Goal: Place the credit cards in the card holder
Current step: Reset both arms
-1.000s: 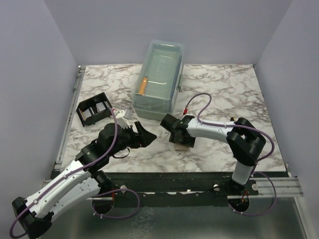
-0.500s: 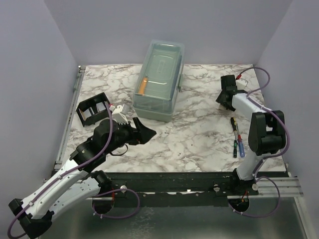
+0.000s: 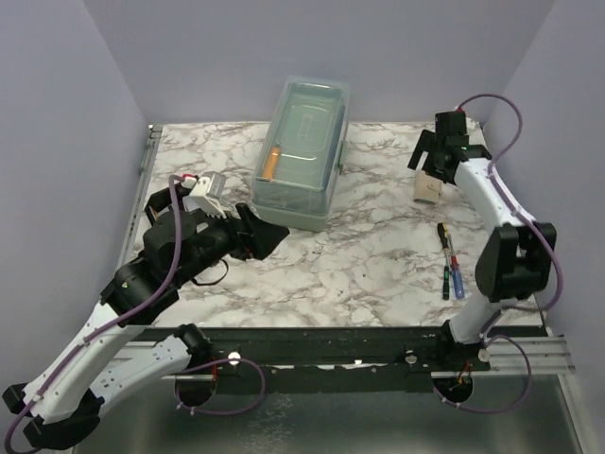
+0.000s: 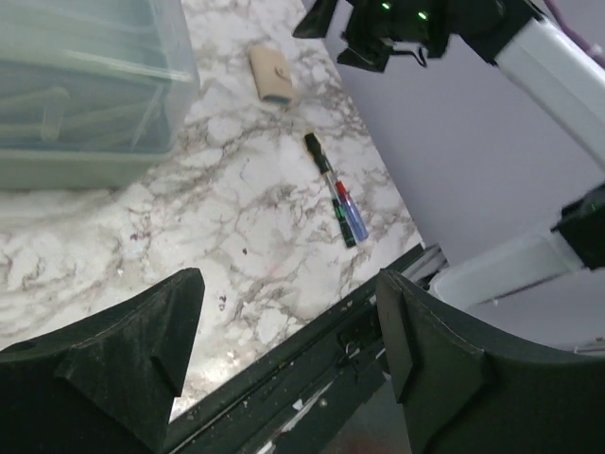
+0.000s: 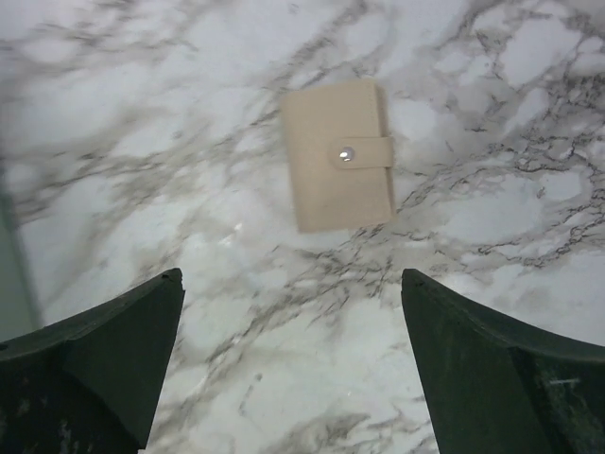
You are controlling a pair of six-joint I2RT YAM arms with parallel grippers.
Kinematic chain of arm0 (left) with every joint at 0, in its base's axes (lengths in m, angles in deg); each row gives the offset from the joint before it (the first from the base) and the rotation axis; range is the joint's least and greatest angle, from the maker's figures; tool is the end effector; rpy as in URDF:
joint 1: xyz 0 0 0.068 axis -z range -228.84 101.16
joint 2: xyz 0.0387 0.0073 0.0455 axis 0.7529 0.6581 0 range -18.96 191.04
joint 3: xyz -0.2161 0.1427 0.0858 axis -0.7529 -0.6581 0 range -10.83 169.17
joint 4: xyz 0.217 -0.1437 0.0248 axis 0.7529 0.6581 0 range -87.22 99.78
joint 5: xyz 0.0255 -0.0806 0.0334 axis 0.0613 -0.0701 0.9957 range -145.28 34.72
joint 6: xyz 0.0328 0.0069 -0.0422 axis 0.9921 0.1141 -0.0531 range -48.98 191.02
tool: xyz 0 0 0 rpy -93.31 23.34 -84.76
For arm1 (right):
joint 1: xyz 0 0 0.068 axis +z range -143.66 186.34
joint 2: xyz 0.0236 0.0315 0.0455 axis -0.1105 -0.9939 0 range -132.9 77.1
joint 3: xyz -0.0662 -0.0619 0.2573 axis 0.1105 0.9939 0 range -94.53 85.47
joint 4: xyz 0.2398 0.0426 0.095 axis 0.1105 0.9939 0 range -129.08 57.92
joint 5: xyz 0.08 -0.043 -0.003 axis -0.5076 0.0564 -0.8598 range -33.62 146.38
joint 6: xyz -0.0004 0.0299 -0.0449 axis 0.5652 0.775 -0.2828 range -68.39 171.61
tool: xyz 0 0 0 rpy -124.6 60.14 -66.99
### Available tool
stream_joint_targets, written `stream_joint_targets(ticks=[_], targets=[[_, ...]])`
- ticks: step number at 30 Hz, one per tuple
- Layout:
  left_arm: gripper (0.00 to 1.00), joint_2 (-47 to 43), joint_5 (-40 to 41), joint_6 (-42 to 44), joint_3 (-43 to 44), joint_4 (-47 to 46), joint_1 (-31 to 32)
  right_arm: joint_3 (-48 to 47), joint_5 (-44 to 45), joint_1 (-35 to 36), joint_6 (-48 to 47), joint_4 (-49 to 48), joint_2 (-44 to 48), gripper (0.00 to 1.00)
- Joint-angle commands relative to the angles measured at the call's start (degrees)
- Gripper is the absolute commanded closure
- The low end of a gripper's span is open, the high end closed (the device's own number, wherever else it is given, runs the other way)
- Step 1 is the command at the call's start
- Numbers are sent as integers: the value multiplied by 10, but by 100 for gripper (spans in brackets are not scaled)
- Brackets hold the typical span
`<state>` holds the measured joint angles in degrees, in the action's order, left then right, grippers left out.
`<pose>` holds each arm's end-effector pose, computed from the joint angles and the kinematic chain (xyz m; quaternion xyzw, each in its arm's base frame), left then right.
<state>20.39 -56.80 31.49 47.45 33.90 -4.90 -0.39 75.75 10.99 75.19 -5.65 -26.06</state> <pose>0.0968 -0.0944 0.3940 0.0383 0.7772 -0.4258 0.4617 0.3995 0.0206 0.2716 0.2084 0.9065 -0.0729 0.3599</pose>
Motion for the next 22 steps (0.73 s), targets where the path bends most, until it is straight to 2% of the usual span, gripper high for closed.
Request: stream_joint_targets(ticks=[1,4,11,17,22], targets=[[19,-1,65,61,81,17,-2,22,-144,7,-47,32,209,0],[16,4,115,106,131,13,-2,45,-189,7,-68,16,338,0],[11,20,193,191,246,-12,-2,14,-161,6,-123,11,541,0],[10,13,213,228,278,-50,-2,-14,-116,6,-120,3,630,0],[10,15,212,229,289,-52,-2,-16,-129,6,-119,8,662,0]])
